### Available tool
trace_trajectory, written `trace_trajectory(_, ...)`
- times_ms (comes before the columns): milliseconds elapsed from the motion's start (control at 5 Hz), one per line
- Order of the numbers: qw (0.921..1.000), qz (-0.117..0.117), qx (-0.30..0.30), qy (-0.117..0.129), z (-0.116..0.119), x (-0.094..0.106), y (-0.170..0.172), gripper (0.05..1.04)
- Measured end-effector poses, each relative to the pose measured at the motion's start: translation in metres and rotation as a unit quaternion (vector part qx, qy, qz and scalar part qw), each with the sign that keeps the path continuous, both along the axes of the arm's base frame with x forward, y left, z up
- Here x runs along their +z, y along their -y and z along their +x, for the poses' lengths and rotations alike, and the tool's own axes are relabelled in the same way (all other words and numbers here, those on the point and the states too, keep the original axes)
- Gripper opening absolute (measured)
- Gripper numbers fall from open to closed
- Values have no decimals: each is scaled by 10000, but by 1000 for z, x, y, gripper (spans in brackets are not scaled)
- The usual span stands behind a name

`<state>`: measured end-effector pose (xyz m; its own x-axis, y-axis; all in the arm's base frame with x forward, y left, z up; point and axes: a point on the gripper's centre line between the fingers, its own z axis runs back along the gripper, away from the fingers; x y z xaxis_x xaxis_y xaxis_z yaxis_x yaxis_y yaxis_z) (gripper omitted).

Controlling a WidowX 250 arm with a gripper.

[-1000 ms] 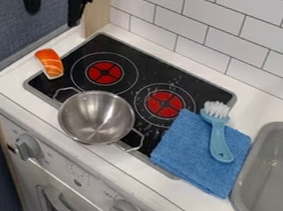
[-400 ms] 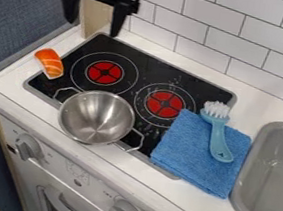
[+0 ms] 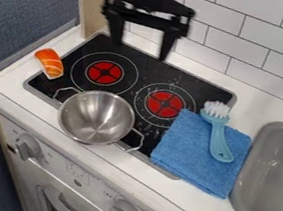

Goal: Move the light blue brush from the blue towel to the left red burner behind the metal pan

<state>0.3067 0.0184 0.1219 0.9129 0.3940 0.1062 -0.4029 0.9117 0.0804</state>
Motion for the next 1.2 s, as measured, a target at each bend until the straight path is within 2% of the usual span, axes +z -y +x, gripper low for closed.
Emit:
trace_trajectory(200,9995,-314,0,49,6,-9,30,1001)
trace_trajectory(400,9996,-255,64,-107,17,-24,51,1001)
trace_trajectory(600,9992,-373,106,-55,22,-33,62,1001)
trace_trajectory(800,9998,-187,-20,-62,31,-39,77,1001)
trace_trajectory(1000,9998,-161,-26,-142,37,-54,84,1001)
trace_trajectory(1200,9998,-28,-41,-174,44,-65,89,1001)
